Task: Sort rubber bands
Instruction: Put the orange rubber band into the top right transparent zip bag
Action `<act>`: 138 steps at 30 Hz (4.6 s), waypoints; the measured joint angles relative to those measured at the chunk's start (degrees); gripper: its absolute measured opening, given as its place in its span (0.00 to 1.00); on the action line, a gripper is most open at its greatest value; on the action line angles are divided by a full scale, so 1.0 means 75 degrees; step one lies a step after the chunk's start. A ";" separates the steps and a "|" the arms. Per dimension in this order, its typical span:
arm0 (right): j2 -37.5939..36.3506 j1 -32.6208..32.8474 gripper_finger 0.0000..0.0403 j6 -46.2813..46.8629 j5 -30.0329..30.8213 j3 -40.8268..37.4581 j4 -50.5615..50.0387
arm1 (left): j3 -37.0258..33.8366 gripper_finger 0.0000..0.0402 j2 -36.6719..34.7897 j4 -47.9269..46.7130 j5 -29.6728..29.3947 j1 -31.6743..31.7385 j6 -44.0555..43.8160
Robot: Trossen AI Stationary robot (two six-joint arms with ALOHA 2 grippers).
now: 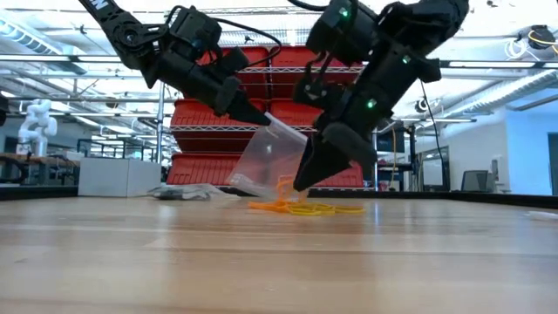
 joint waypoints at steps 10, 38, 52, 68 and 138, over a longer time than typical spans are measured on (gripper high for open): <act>-0.0762 0.0254 0.00 -0.0191 0.0480 0.1199 -0.1573 | 0.0009 0.00 0.0000 -0.0161 0.0011 0.0000 0.0003; -0.2018 -0.0543 0.00 -0.0410 0.2478 0.1620 -0.2998 | 0.0006 0.00 -0.0039 -0.0124 0.0259 -0.0269 0.0079; -0.2018 -0.0668 0.00 -0.0282 0.2408 0.1617 -0.3113 | 0.0006 0.00 -0.0444 -0.0124 0.0260 -0.0630 0.0070; -0.1761 -0.0791 0.02 -0.0063 0.1616 0.1611 -0.3149 | 0.0003 0.00 -0.0557 -0.0081 0.0259 -0.0718 0.0052; -0.0669 0.0074 0.54 0.3029 0.0045 -0.0423 0.1129 | -0.2944 0.00 -0.2550 0.4520 0.3060 0.0950 -0.1209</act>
